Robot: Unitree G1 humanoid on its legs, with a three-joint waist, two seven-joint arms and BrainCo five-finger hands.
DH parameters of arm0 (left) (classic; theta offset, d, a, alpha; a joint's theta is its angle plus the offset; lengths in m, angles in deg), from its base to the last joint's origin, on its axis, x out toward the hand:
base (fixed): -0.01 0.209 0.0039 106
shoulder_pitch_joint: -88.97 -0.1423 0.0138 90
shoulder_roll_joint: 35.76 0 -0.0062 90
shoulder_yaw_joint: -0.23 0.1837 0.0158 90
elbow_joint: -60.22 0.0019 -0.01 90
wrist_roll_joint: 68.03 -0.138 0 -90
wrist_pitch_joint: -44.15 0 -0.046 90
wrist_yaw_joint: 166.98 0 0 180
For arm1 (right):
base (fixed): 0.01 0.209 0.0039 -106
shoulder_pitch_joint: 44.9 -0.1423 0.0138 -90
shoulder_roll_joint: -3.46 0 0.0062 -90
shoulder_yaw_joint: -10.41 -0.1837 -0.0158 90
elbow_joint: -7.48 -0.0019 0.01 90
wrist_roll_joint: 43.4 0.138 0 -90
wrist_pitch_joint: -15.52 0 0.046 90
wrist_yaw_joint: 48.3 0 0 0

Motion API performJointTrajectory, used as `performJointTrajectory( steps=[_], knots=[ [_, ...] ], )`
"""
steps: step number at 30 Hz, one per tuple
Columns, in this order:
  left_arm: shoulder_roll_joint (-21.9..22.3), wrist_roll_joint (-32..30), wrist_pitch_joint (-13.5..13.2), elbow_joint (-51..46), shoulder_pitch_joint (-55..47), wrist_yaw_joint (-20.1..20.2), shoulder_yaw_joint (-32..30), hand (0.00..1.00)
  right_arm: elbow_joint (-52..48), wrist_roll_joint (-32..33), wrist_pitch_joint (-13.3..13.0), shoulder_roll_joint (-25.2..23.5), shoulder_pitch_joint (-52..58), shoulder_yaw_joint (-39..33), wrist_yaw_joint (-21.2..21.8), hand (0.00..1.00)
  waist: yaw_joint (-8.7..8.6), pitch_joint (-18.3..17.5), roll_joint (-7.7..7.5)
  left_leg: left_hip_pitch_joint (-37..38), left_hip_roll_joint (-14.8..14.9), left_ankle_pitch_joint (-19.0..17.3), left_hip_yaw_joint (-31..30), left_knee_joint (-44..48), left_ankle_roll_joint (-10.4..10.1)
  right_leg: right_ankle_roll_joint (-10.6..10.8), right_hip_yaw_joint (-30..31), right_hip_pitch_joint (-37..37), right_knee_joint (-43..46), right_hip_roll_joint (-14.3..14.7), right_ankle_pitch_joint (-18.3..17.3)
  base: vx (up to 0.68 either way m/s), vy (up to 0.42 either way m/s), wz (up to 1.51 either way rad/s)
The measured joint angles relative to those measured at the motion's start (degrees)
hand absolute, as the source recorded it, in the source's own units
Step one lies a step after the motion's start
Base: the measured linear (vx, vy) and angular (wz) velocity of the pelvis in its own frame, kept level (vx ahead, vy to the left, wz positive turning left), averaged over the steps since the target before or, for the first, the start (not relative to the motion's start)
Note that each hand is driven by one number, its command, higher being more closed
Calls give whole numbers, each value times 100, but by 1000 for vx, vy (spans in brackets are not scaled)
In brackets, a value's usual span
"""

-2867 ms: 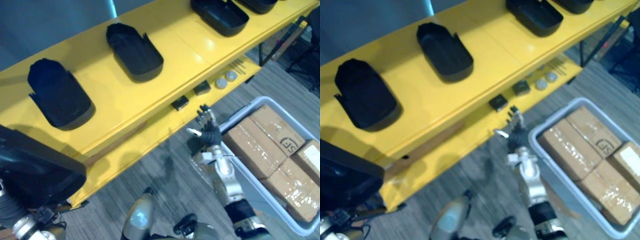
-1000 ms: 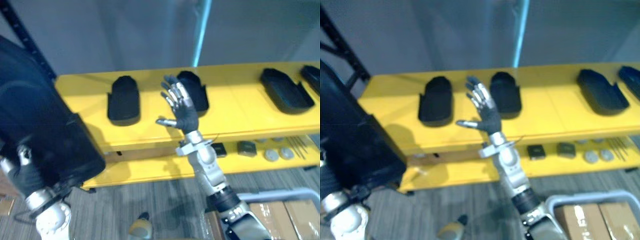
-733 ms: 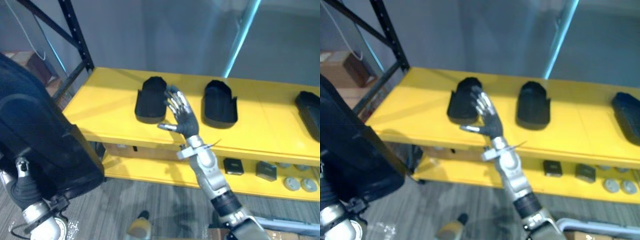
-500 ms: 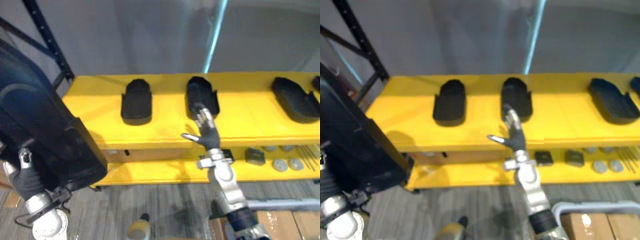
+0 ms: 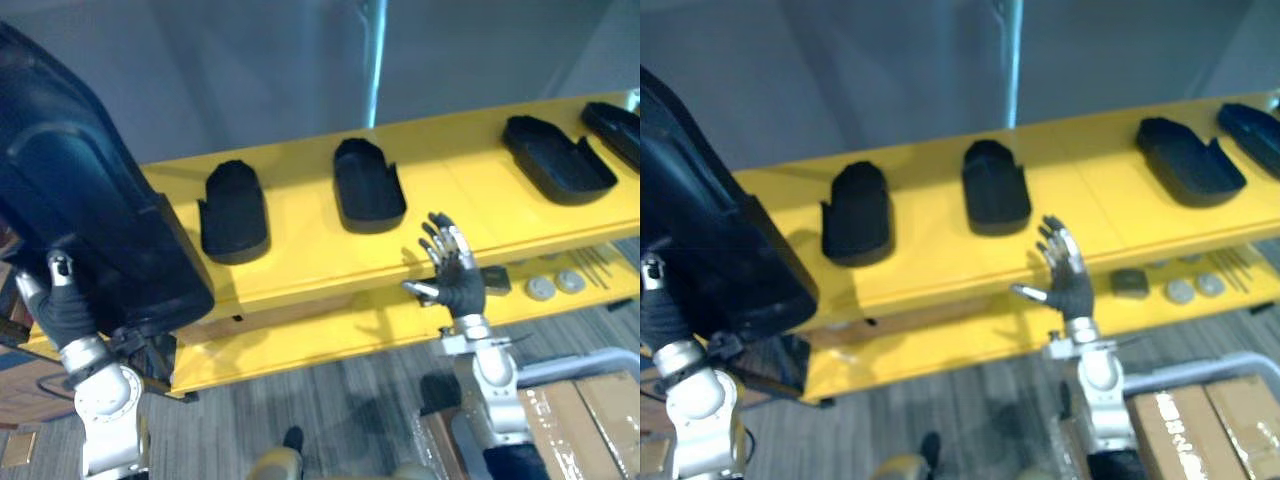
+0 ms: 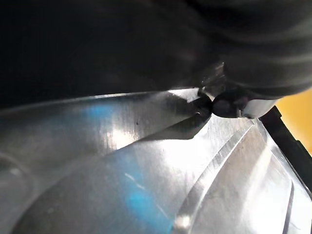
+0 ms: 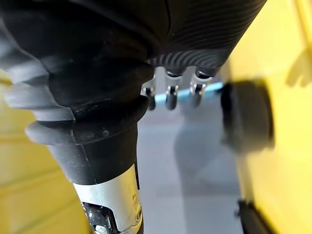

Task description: Walk over and take plastic housings, then place them on the shelf

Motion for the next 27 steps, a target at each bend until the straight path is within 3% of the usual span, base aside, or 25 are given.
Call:
performJointTrajectory(
  steps=[1, 2, 3, 4, 6, 7, 9, 10, 11, 14, 17, 21, 23, 27],
  knots=[
    [12, 4, 0, -16, 7, -1, 22, 100, -87, -32, -56, -79, -32, 46, -87, 0, -2, 29, 50, -38, 127, 5, -98, 12, 11, -308, 214, -305, 306, 172, -139, 26, -81, 26],
    [33, 32, 19, -21, 19, -44, 43, 100, -161, -180, -105, -135, -68, 144, -242, 0, -13, 51, 107, -204, 259, -6, -212, 79, -4, -286, 369, -473, 0, 391, -662, 14, -82, 24],
    [42, 48, 56, -29, 30, -78, 35, 100, -227, -268, -120, -149, -82, 191, -344, 0, 0, 77, 138, -265, 318, -5, -246, 79, -4, -247, 400, -502, -299, 487, -742, -39, -39, 21],
    [64, 50, 144, -72, 5, -112, 28, 100, -327, -374, -154, -170, -82, 261, -489, 0, -1, 71, 122, -394, 368, -3, -228, 94, -7, -203, 442, -534, -898, 561, -702, -37, -68, 17],
    [118, 45, 356, -337, -11, -146, 46, 100, -662, -615, -271, -248, -94, 303, -898, 0, -10, 169, -113, -672, 262, -99, -152, 275, -172, 2, 494, -422, -1995, 522, -450, -81, -180, 30],
    [227, 37, 383, -424, -7, -187, 87, 100, -738, -765, -362, -263, -138, 253, -1188, 0, -29, 198, -181, -695, 324, -112, 14, 268, -220, 340, 535, -443, -2025, 555, -256, -45, -253, 49],
    [518, 29, 392, -645, -83, -266, 370, 100, -858, -1193, -573, -228, -296, -206, -1988, 0, 6, 281, 74, -813, 744, 12, 392, 247, -319, 313, 312, -472, -2143, 720, -81, 51, -194, 26],
    [574, 30, 390, -698, -113, -285, 428, 100, -865, -1295, -611, -230, -353, -357, -2195, 0, 15, 280, 140, -848, 819, 67, 418, 210, -404, 321, 260, -481, -2200, 764, -51, 98, -113, 5],
    [675, -3, 388, -757, -120, -294, 479, 100, -912, -1482, -692, -233, -401, -658, -2579, 0, 11, 262, 192, -854, 870, 208, 440, 35, -471, 289, 230, -504, -2293, 827, 6, 104, -77, 7],
    [744, -1, 390, -800, -93, -314, 487, 100, -1225, -1574, -906, -231, -363, -1447, -3195, 0, -37, 264, 188, -761, 901, 478, 756, -394, -586, 329, 191, -533, -2370, 837, 124, 169, -69, 7],
    [744, 22, 389, -803, -42, -413, 492, 100, -1437, -1550, -963, -235, -316, -1936, -3364, 0, -51, 270, 171, -480, 907, 499, 928, -618, -593, 329, 240, -380, -2465, 819, 124, 150, 7, -11],
    [744, -22, 388, -1019, 15, -508, 513, 100, -1711, -1553, -966, -359, 74, -2046, -3625, 0, -106, 269, 171, -277, 893, 499, 1080, -708, -592, 327, 237, -188, -2550, 787, 116, 72, 19, -5],
    [725, -320, 404, -1146, 7, -593, 407, 100, -1736, -1548, -932, -521, 306, -2442, -3859, 0, -143, 269, 172, -167, 883, 502, 1241, -765, -585, 345, 246, -92, -2609, 737, 98, 11, 44, -4],
    [283, -719, 758, -1169, -171, -660, -204, 100, -1709, -1553, -651, -551, 695, -3113, -4048, 0, -226, 123, 173, -44, 860, 455, 1448, -742, -511, 393, 265, -14, -2584, 689, 31, -29, 29, -10]
  ],
)
